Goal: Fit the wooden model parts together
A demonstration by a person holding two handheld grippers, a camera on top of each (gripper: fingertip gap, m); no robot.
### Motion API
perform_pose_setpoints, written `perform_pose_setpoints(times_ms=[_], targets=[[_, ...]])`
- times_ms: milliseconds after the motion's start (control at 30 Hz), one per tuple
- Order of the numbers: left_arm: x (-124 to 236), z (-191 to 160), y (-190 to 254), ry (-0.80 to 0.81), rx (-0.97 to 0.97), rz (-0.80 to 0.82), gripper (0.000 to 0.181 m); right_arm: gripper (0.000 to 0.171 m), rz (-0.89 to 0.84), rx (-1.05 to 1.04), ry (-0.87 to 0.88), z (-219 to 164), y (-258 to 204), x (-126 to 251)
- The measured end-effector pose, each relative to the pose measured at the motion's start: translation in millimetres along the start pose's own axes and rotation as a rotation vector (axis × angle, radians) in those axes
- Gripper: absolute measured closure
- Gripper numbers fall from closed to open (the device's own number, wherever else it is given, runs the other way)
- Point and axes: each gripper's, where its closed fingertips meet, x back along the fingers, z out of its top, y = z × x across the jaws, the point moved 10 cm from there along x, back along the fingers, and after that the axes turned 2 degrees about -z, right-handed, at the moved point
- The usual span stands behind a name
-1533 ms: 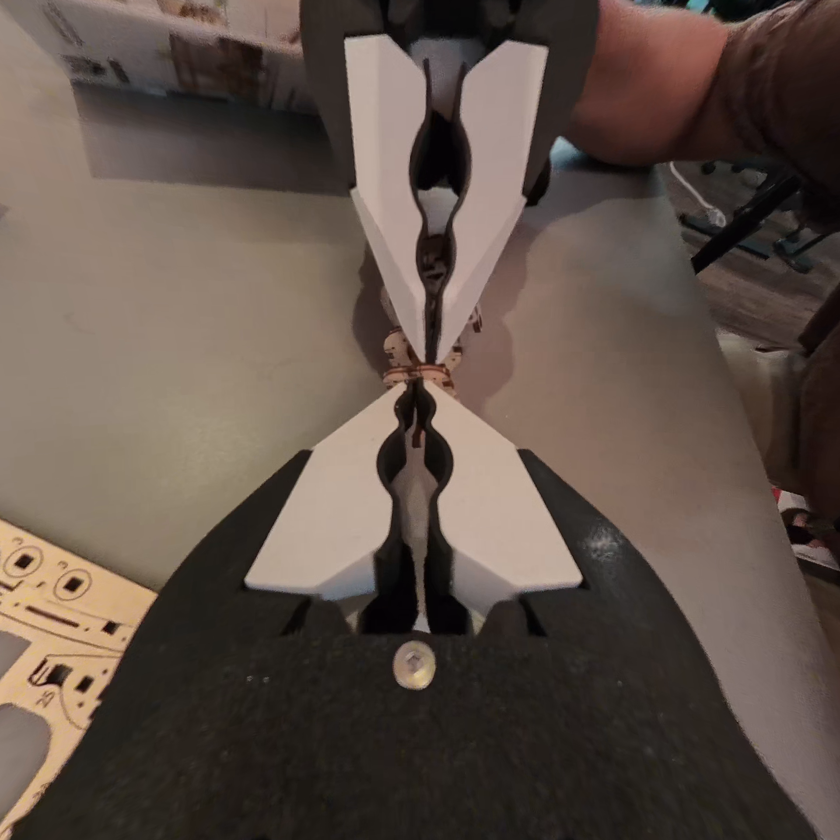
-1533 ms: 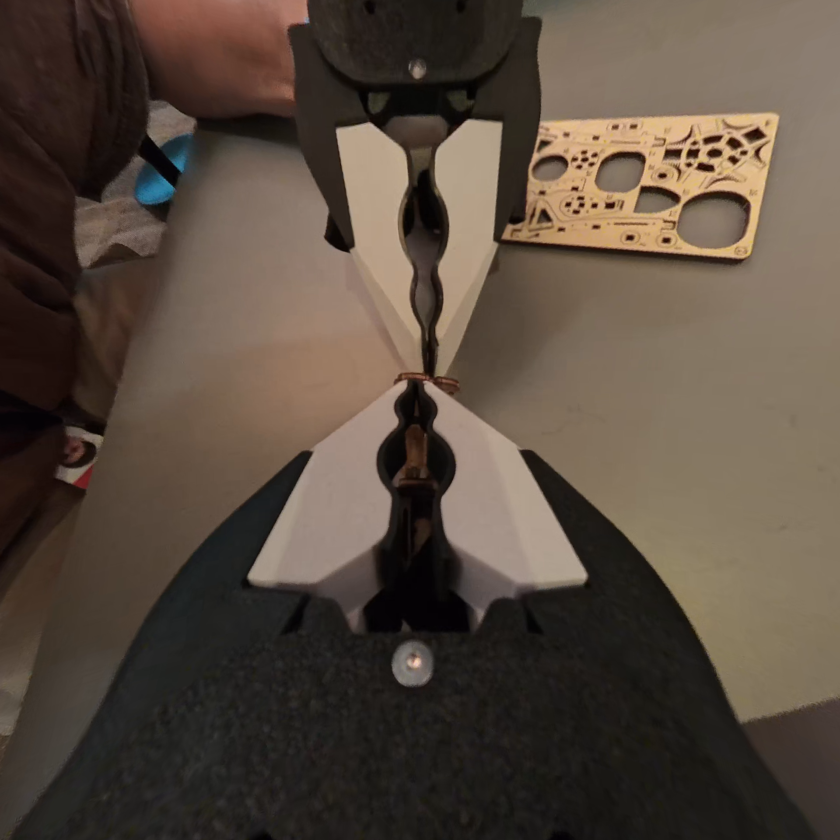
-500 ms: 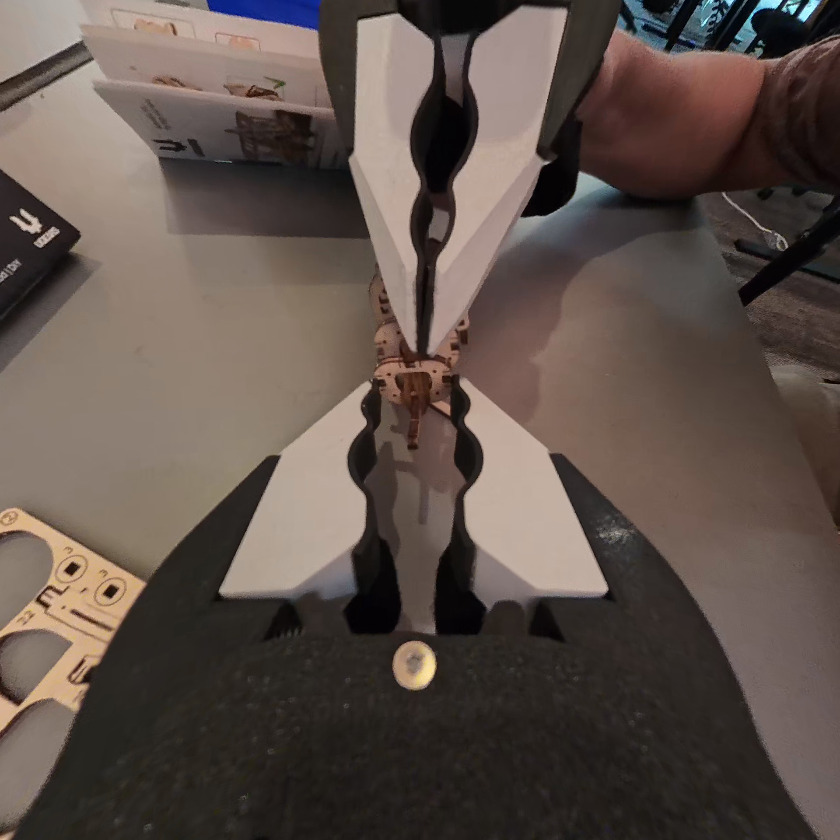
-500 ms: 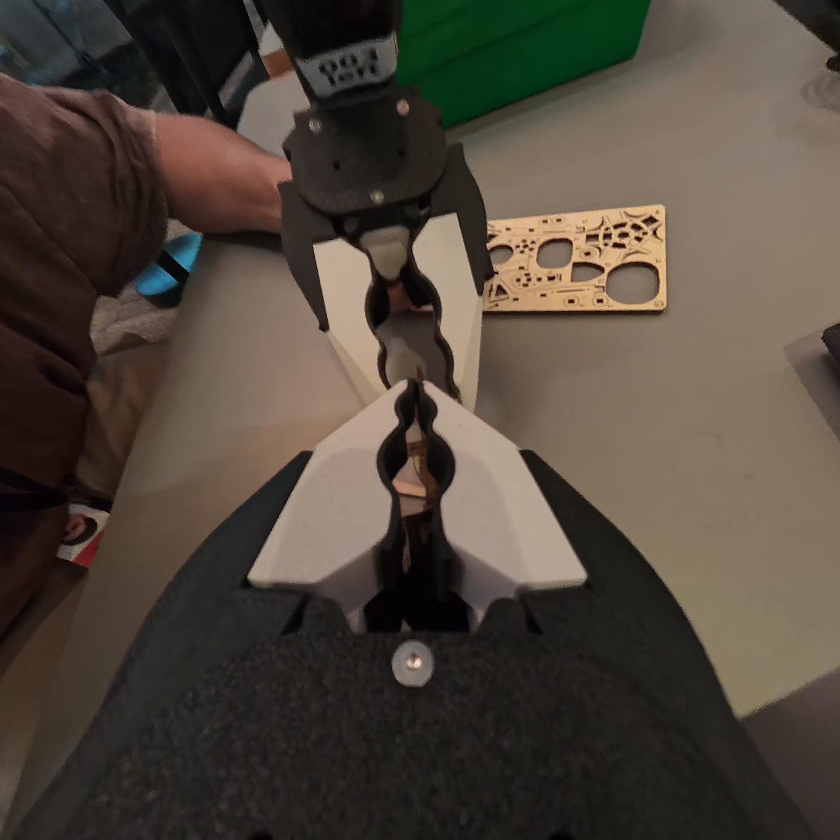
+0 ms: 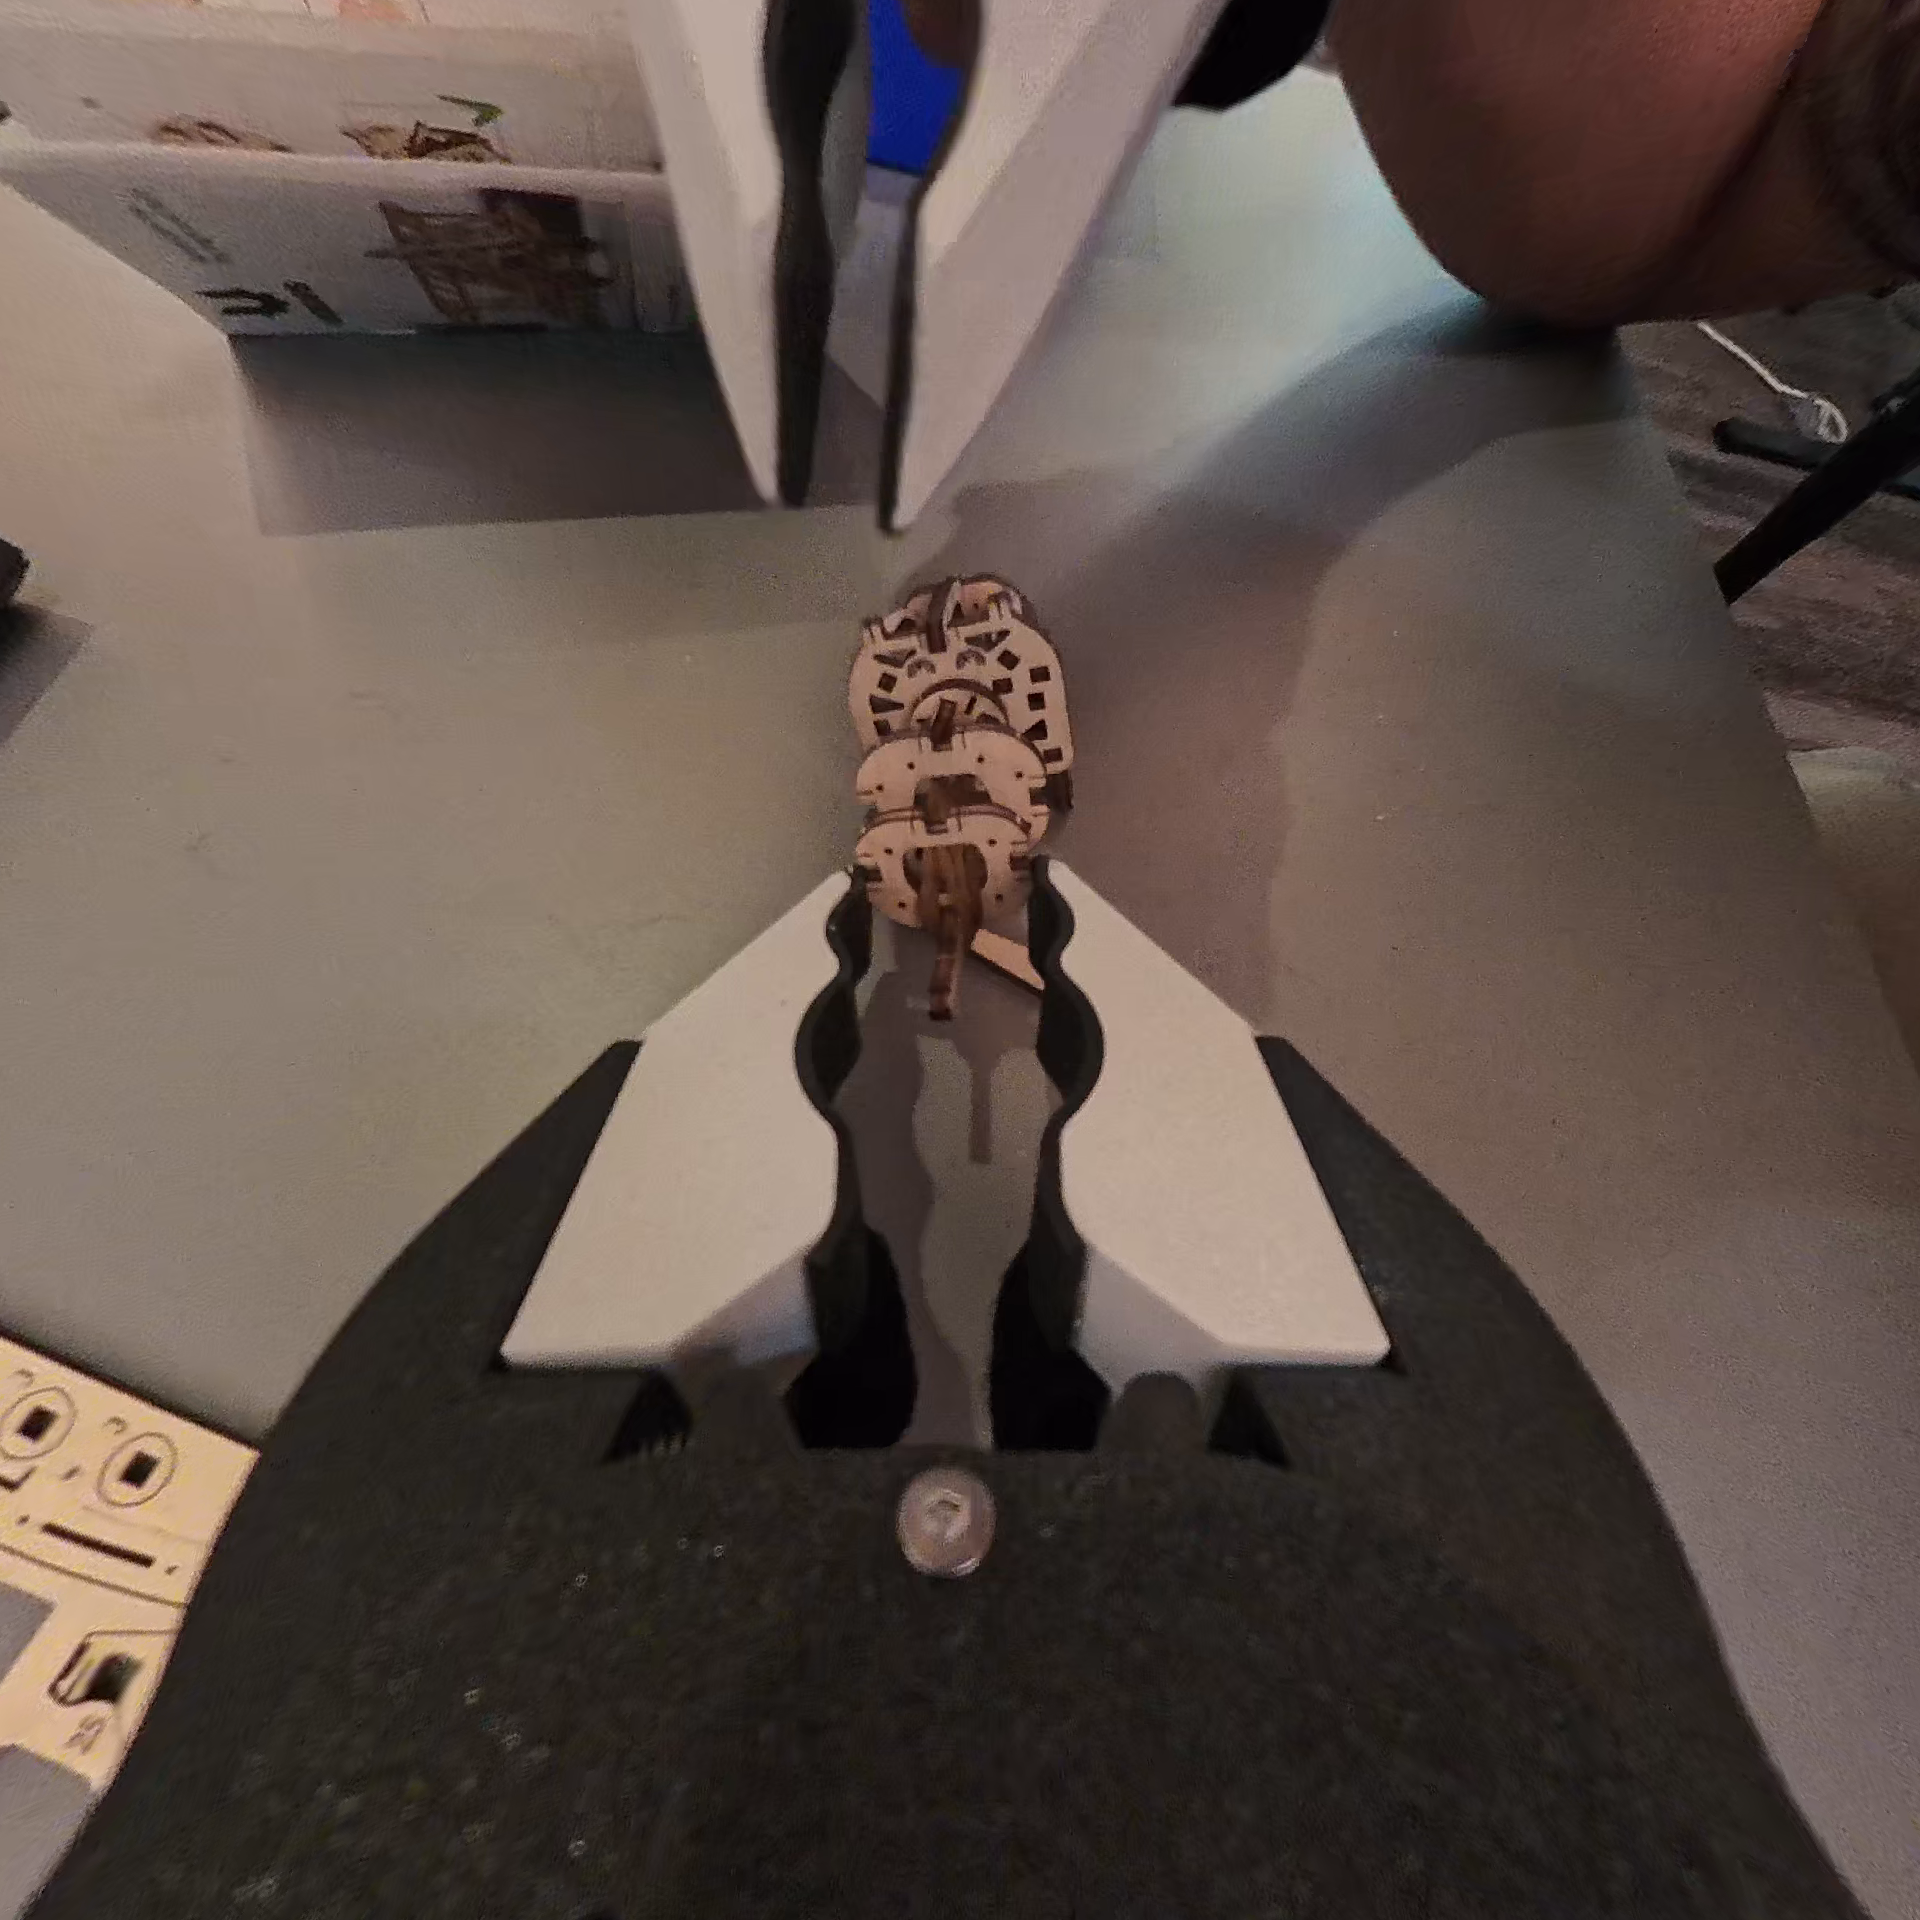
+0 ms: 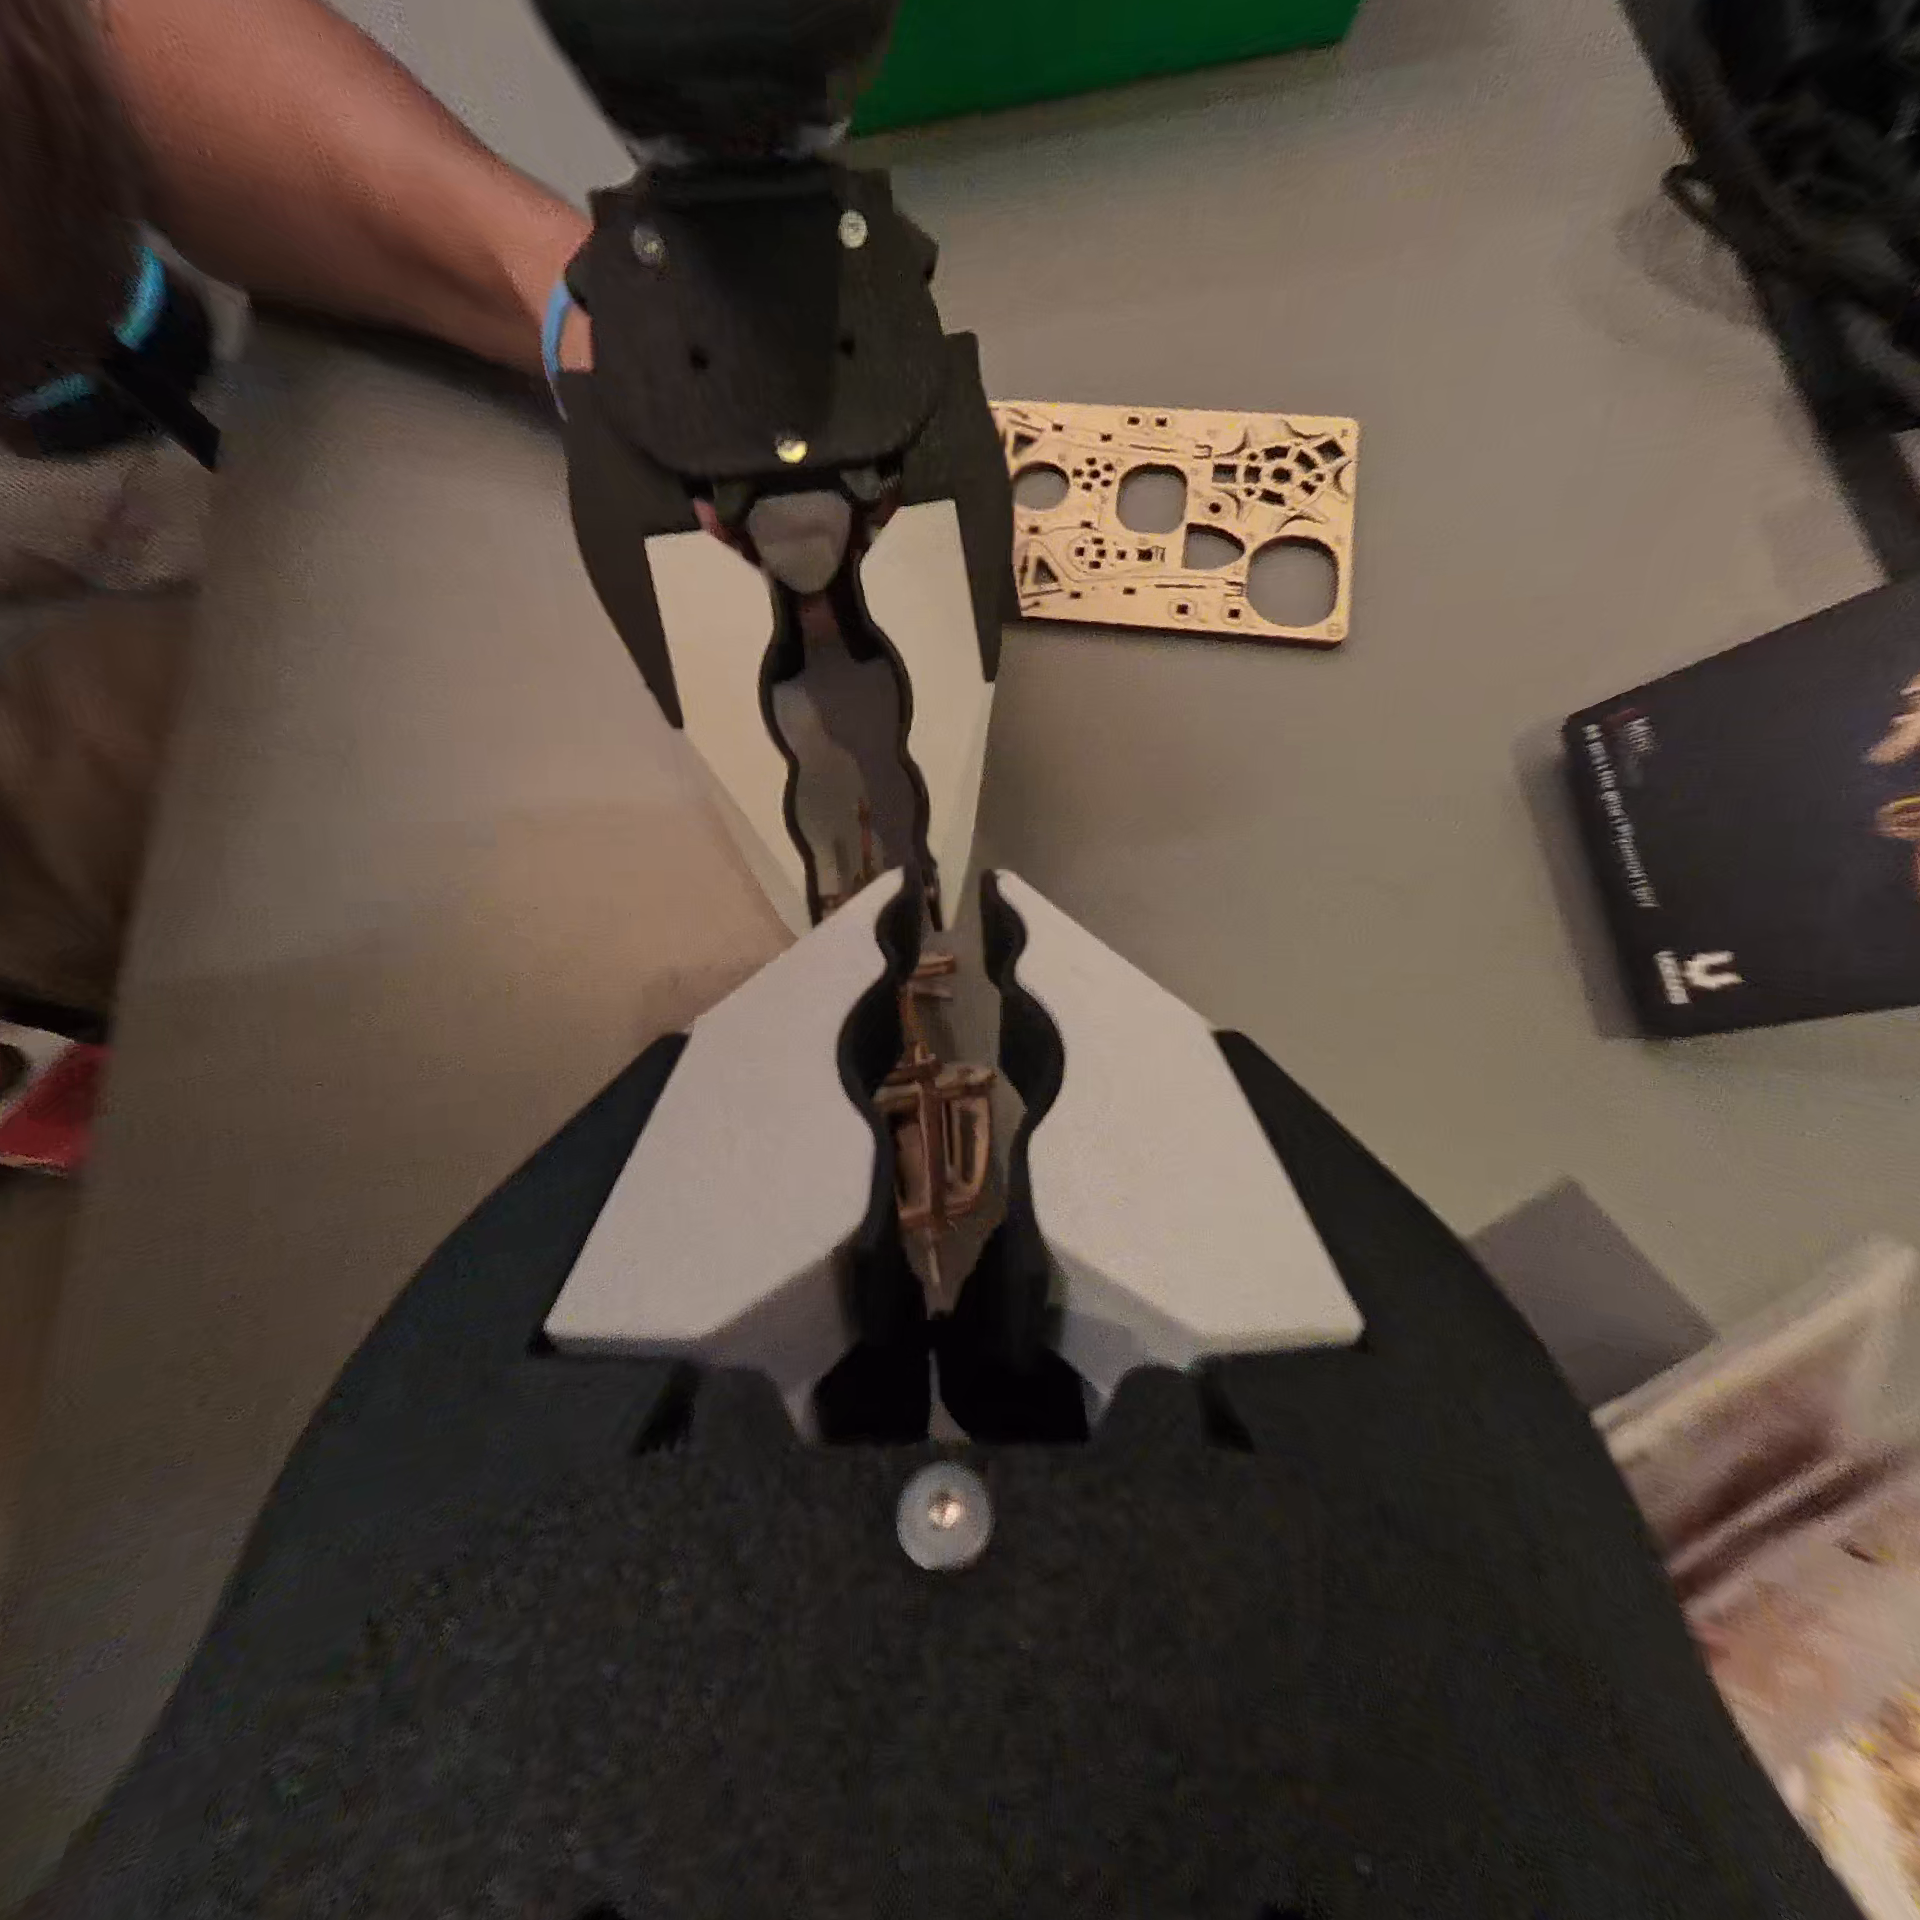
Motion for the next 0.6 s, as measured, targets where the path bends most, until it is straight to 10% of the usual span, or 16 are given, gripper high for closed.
perform_pose_setpoints(times_ms=[200, 600], targets=[[1.1, -0.4, -7.5, 0.003, 0.083, -0.032, 0.154, 0.143, 0.045, -0.014, -0.034, -17.9, -15.1, -6.1], [0.8, -2.9, -14.9, -0.004, 0.211, -0.047, 0.154, 0.156, -0.443, 0.276, -0.163, -48.4, -68.4, -31.3]])
